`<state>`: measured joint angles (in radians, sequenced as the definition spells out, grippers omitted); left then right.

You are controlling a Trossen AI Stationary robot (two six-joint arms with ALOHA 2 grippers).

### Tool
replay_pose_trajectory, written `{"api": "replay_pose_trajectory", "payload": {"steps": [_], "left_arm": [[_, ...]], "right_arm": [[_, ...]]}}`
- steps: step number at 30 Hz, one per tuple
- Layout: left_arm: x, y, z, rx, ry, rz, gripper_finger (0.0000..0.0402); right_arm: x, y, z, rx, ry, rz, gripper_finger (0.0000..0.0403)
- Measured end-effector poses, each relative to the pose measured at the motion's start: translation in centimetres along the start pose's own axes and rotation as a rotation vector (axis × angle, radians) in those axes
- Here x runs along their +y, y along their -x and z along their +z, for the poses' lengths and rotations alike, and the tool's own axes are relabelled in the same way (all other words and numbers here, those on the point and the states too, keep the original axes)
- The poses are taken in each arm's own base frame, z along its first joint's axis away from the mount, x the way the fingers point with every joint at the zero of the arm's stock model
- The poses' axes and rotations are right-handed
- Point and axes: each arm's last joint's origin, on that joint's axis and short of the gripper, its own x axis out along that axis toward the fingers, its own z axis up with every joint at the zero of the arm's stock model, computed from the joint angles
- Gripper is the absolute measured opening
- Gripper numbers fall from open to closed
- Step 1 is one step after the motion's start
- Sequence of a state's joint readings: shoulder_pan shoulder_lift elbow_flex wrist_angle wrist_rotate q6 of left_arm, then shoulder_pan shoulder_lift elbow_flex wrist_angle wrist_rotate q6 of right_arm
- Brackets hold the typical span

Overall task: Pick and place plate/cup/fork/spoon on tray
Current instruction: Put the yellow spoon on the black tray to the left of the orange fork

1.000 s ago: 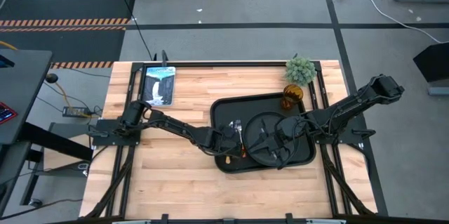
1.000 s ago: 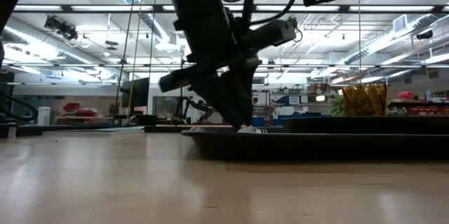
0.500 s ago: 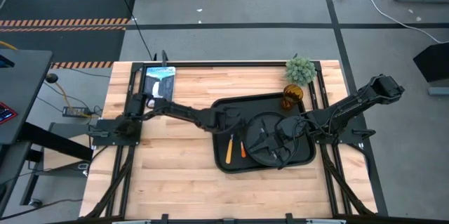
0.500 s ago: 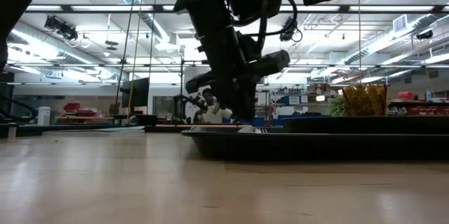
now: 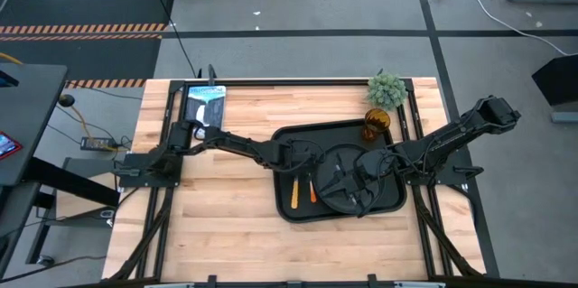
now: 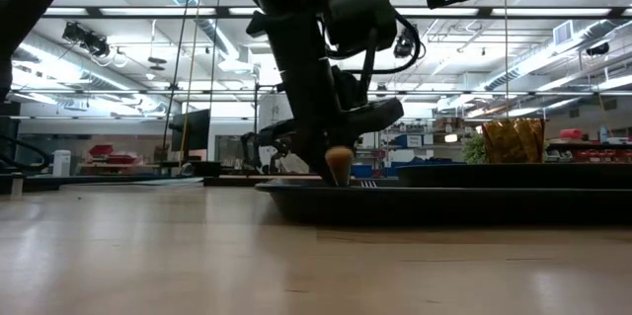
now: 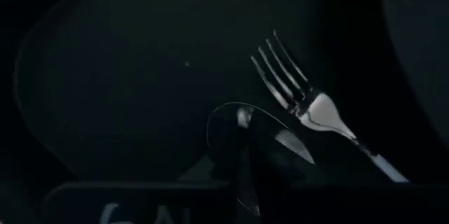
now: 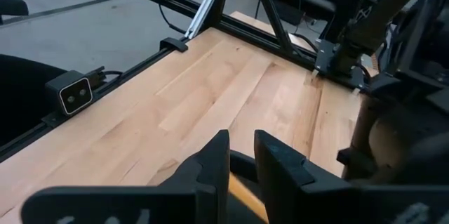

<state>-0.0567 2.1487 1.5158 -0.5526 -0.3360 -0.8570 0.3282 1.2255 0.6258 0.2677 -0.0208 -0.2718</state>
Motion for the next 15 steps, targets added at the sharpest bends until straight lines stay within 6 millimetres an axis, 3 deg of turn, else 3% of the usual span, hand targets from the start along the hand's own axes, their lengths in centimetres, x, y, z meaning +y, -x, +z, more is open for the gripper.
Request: {"api": "replay_pose_trajectory", "payload": {"steps": [15], "left_arm": [[-0.12,0.35,-0.86,0.025,0.040,0.035,0.0039]], "right_arm": [[-0.01,0.00,0.00,0.000,-0.007,0.000,0.0075]]}}
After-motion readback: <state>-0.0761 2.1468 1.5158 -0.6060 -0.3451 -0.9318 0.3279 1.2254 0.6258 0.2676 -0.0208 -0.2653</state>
